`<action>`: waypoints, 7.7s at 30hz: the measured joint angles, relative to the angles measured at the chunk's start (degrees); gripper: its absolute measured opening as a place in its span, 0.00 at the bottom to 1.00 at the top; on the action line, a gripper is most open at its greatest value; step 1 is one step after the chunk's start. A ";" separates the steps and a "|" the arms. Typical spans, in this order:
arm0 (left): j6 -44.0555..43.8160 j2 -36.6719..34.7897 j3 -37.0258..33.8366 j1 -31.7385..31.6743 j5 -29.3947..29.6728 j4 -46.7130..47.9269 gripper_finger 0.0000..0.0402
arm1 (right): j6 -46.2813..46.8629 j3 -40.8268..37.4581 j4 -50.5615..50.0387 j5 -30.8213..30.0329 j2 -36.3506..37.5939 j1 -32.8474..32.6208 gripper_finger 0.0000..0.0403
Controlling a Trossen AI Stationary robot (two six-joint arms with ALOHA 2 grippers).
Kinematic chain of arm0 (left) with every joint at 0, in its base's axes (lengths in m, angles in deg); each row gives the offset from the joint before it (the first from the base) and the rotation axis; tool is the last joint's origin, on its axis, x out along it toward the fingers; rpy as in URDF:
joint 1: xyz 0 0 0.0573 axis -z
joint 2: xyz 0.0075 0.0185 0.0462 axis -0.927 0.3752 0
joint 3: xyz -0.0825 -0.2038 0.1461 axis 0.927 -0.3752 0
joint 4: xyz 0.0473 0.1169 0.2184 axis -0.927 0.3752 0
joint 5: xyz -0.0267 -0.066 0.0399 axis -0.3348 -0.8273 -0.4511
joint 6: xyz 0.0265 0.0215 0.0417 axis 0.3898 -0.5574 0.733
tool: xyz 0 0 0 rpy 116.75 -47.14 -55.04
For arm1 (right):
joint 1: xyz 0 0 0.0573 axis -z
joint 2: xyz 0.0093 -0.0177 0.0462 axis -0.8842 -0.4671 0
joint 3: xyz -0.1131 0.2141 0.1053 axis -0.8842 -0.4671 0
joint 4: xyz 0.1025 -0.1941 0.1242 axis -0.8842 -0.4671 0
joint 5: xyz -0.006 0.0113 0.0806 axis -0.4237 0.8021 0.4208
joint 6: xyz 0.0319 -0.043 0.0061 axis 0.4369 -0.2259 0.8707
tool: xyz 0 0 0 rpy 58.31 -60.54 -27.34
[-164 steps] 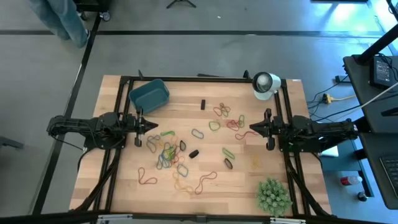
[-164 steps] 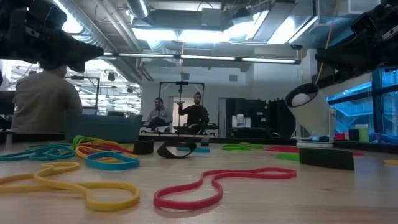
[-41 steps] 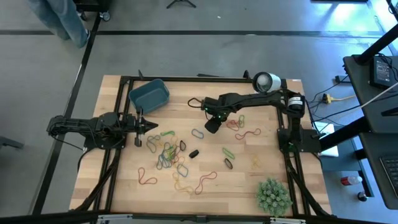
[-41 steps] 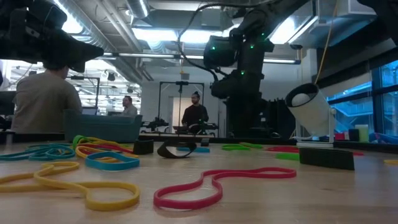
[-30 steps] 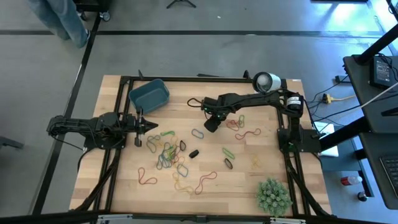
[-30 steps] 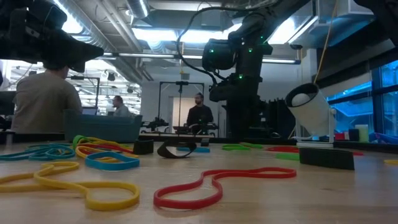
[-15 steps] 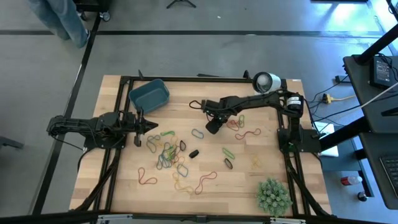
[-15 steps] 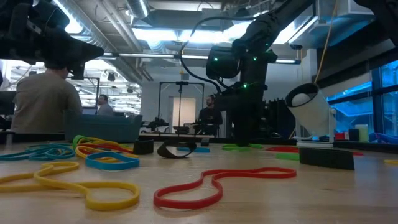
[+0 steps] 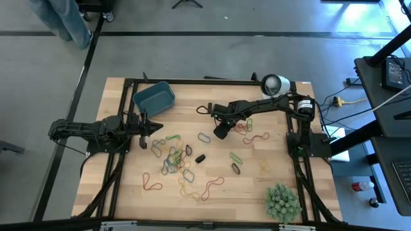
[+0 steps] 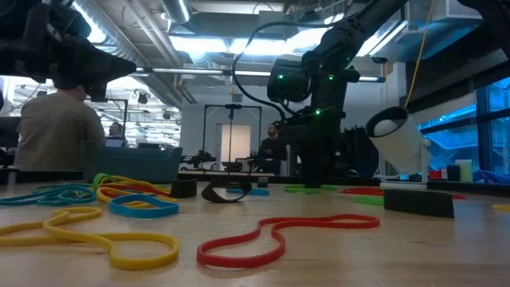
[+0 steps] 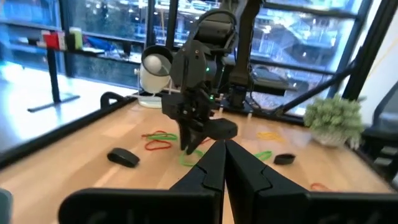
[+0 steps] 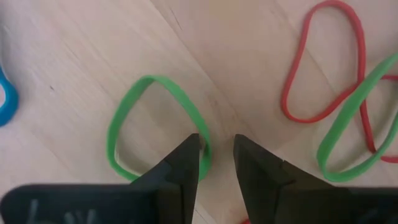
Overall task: Pick and place rubber bands into bin
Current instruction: Put the green rubber band into the bin
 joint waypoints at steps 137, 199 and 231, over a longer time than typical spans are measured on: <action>17.74 72.51 45.50 -52.87 -7.52 42.96 0.00 | 4.91 53.85 -24.35 -7.57 -20.30 -11.77 0.02; -24.97 67.16 50.85 -9.51 4.59 37.69 0.01 | -7.96 -35.60 27.85 4.88 46.91 -1.57 0.01; -17.50 95.60 51.16 -6.34 -6.44 45.23 0.26 | -7.60 -35.58 27.85 4.90 46.89 -0.26 0.01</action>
